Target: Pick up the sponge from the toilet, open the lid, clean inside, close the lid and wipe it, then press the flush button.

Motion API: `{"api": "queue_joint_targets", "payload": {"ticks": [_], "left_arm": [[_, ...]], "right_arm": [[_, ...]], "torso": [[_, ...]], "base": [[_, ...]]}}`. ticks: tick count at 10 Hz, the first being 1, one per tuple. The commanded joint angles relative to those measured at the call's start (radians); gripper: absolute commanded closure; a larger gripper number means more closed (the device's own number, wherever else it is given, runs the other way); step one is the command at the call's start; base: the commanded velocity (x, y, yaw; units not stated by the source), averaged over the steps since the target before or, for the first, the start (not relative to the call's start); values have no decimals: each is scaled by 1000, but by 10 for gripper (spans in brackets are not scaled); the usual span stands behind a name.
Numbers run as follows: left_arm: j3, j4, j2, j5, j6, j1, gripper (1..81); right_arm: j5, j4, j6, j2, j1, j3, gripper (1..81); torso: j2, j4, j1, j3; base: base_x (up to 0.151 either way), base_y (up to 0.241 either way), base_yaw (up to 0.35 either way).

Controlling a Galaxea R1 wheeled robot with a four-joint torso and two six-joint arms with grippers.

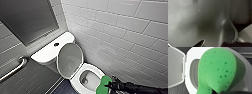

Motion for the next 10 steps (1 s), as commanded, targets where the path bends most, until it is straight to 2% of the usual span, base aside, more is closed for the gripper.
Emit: {"api": "queue_joint_targets", "payload": {"ticks": [1,2,4,6,7,8,9,10], "left_arm": [[5,-1,-17,80,4,12,10],[5,-1,-20,80,4,12,10],[5,-1,-20,79,4,12,10],[8,0,-18,79,4,10,10],[8,0,-17,79,4,10,10],[6,0,-15,80,4,10,10],[6,0,-15,80,4,10,10],[5,0,-15,79,4,10,10]], "right_arm": [[-10,-40,2,90,83,8,811],[-42,-77,-2,134,89,1,811],[-168,-214,3,111,109,-41,811],[-157,-233,5,39,153,-18,811],[-148,-233,11,3,193,20,811],[-143,-228,18,-13,233,39,811],[-145,-227,21,-16,255,56,811],[-141,-227,37,-11,270,61,811]], "torso": [[0,0,0,0],[0,0,0,0],[0,0,0,0],[0,0,0,0],[0,73,0,0],[0,103,0,0],[0,125,0,0],[0,159,0,0]], "base": [[0,0,0],[0,0,0],[0,0,0],[0,0,0],[0,0,0],[0,0,0],[0,0,0],[0,0,0]]}}
